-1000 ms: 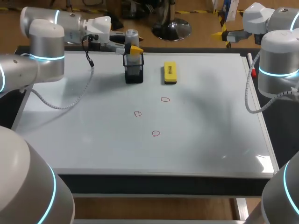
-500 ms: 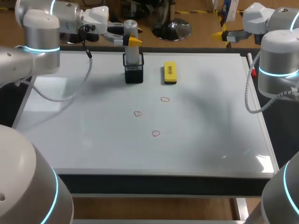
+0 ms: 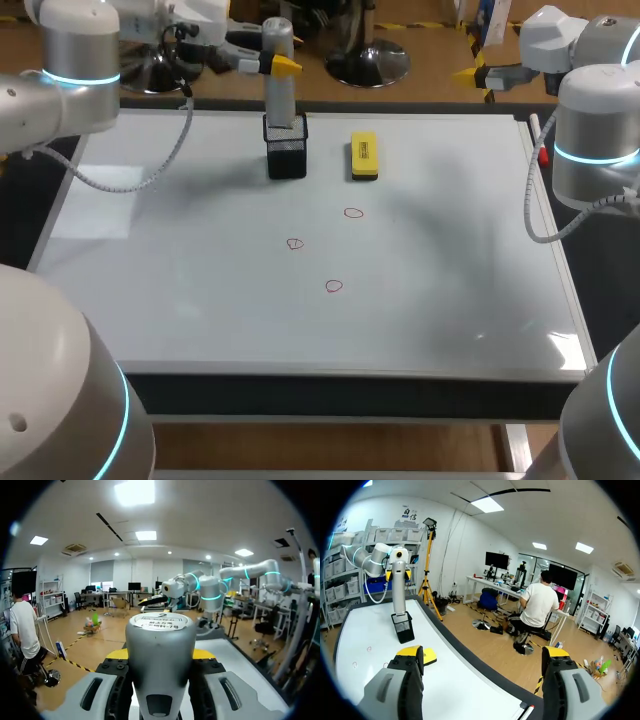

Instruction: Pick up the inspection probe, press it on each red-marked spot on the whiteboard one by one, put down the probe, pick up the eraser, and wipe off all the red marks.

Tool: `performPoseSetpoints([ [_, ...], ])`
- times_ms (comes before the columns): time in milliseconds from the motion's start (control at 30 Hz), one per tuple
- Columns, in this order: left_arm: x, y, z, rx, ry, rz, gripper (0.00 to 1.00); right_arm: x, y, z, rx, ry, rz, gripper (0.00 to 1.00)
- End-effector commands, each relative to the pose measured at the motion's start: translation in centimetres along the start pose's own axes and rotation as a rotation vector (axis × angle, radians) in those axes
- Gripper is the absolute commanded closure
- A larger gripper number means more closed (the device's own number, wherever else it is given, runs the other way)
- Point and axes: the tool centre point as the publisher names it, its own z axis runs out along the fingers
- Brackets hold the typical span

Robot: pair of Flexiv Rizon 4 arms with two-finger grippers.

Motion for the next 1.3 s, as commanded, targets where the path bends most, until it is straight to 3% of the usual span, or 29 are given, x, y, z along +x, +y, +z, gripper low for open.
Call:
performPoseSetpoints([
  [33, 0.7, -1.0, -1.3, 0.016, -0.009, 0.004, 1.00, 0.0, 0.0, 0.0, 0.000, 0.001, 0.000, 0.00],
  [167, 1.1, -1.6, -2.8, 0.002, -0.044, 0.024, 1.00, 0.0, 0.0, 0.0, 0.000, 0.001, 0.000, 0.00],
  [500, 2.1, -1.4, -7.7, -0.034, -0.219, 0.041, 1.00, 0.0, 0.0, 0.0, 0.000, 0.001, 0.000, 0.00],
  [900, 3.8, 0.8, -12.8, -0.035, -0.374, 0.040, 1.00, 0.0, 0.0, 0.0, 0.000, 0.001, 0.000, 0.00],
  [1300, 4.9, 3.2, -16.3, -0.030, -0.472, 0.038, 1.00, 0.0, 0.0, 0.0, 0.000, 0.001, 0.000, 0.00],
])
